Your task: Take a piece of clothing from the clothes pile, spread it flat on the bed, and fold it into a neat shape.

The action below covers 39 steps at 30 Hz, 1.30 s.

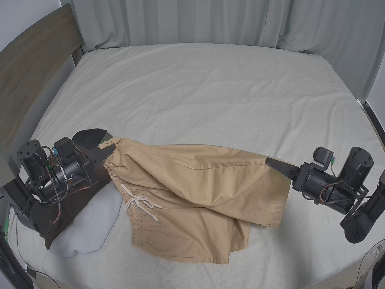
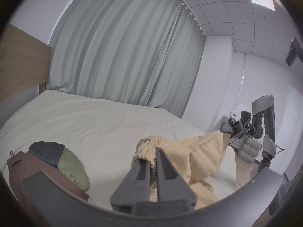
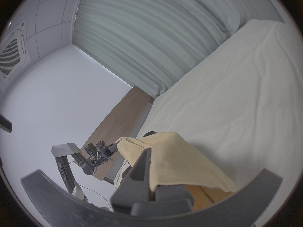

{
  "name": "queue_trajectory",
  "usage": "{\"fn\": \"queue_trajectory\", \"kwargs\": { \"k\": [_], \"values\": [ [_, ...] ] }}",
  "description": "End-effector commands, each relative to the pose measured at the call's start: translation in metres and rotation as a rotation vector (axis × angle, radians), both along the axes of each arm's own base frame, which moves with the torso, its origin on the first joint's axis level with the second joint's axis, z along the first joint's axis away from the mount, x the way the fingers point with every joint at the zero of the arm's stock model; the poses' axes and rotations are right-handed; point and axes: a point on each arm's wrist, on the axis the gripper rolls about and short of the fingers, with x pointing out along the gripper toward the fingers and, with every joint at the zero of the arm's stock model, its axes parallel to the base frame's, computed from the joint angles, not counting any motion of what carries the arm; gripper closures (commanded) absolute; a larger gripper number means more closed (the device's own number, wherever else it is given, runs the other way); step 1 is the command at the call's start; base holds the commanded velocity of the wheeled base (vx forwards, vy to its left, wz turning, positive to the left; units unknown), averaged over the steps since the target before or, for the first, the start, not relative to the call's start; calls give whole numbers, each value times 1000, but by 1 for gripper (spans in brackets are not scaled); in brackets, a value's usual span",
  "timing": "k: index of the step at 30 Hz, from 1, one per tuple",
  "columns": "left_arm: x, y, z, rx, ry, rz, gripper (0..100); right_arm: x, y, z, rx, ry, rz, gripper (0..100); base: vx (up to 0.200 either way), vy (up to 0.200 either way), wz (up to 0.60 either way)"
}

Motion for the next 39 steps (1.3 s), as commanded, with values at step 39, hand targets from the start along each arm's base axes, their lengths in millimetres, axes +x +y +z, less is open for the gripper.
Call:
{"fn": "queue_trajectory", "kwargs": {
  "k": [39],
  "values": [
    [-1, 1, 8, -6, -27, 3, 100, 17, -22, 20, 28, -91, -122, 100, 0, 0, 0]
  ]
}}
